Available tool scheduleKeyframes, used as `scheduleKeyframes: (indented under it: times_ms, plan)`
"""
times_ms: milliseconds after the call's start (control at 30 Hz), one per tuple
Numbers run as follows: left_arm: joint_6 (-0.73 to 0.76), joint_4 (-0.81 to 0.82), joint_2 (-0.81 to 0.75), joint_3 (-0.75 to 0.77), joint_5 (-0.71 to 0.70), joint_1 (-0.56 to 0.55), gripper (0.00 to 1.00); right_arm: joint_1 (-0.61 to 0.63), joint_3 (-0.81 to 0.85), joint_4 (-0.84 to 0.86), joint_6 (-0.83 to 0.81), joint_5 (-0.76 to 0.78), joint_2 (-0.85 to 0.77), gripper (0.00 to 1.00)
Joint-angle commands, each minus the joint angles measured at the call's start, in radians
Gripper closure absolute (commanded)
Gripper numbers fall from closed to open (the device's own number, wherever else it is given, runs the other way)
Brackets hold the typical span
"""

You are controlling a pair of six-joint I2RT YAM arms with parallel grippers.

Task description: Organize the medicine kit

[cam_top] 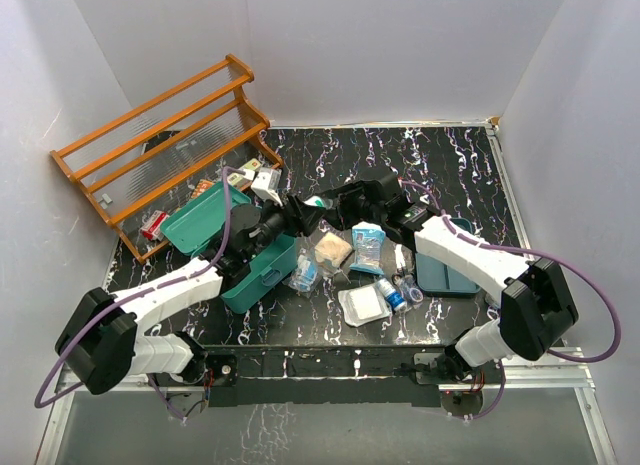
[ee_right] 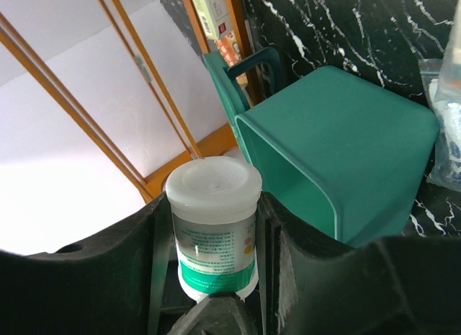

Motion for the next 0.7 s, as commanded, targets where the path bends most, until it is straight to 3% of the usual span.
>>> scheduleKeyframes:
  times_ms: [0, 133, 233, 300, 433, 567, 667]
  plan:
    - [0.021, 0.059, -0.013, 0.015, -0.115, -0.018, 0.56, 0.004, 0.037, 0.026, 0.032, 0.01, -0.009, 0.54]
    - [0.044, -0.061, 0.001, 0.076, -0.087, -0.018, 0.64, -0.004, 0.005, 0.089, -0.089, 0.04, -0.014, 0.36]
    - [0.063, -0.141, 0.018, 0.121, -0.053, -0.015, 0.66, -0.04, -0.013, 0.128, -0.273, 0.007, -0.027, 0.16]
    - [0.071, -0.214, 0.026, 0.159, -0.011, 0.0, 0.66, -0.086, -0.057, 0.194, -0.416, -0.049, -0.058, 0.08]
    - [0.06, -0.376, 0.03, 0.242, 0.196, 0.072, 0.66, -0.222, -0.18, 0.441, -0.755, -0.309, -0.169, 0.05]
    - [0.036, -0.569, 0.036, 0.348, 0.39, 0.14, 0.67, -0.274, -0.219, 0.462, -1.233, -0.495, -0.284, 0.06]
    - [0.018, -0.723, 0.042, 0.435, 0.485, 0.162, 0.66, -0.272, -0.25, 0.452, -1.464, -0.617, -0.349, 0.06]
